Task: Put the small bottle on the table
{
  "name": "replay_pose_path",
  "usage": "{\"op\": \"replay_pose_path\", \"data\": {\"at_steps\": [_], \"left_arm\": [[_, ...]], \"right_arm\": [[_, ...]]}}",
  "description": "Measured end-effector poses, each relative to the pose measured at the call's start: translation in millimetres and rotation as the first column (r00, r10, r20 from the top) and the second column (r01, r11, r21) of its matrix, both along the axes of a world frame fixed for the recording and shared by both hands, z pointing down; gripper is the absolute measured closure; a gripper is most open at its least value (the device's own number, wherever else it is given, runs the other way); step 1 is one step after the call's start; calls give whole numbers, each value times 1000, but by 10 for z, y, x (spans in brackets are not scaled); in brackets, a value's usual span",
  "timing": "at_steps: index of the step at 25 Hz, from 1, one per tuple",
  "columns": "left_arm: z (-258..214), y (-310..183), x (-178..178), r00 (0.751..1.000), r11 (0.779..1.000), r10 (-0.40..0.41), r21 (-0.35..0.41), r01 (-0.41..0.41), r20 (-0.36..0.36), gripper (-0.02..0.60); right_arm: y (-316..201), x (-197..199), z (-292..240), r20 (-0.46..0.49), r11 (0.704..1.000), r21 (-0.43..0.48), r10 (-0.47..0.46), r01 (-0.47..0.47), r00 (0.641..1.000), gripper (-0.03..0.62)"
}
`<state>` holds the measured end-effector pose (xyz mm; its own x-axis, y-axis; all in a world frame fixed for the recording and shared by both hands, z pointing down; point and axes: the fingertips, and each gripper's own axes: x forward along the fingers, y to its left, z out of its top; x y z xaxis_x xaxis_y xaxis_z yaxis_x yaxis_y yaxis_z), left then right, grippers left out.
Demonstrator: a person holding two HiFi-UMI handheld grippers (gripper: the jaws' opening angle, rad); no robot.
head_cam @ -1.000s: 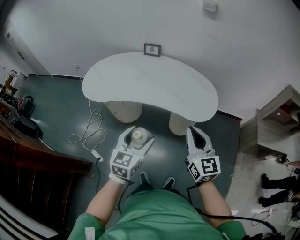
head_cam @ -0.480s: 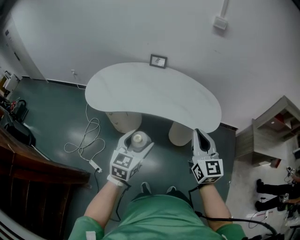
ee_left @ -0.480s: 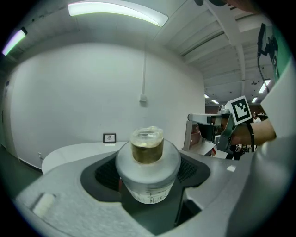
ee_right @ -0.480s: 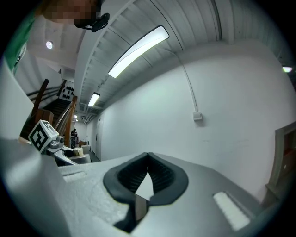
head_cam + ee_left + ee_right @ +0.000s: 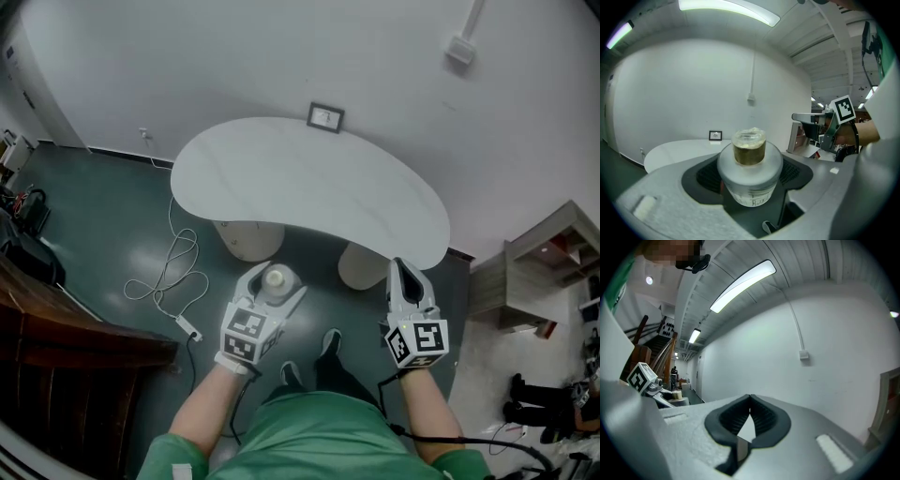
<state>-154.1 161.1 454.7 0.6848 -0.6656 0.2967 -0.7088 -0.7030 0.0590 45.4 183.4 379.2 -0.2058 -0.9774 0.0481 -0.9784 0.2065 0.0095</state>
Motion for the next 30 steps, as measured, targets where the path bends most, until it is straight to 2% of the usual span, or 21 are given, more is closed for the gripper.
{"op": "replay_pose_path", "data": {"at_steps": [11,21,30], "left_arm": [[5,-522,12,996,997,-80,4,80,28,233],[-20,-1139,366,989,990,-141,4,141,48,233],[7,-1454,632,981,983,-182,-9,183,72,232]], "right_arm": [[-658,27,125,31,997,-5,-78,78,997,592],[-1428,365,172,36,990,-4,-143,143,989,592],[-1852,597,273,66,982,-19,-188,190,980,592]]}}
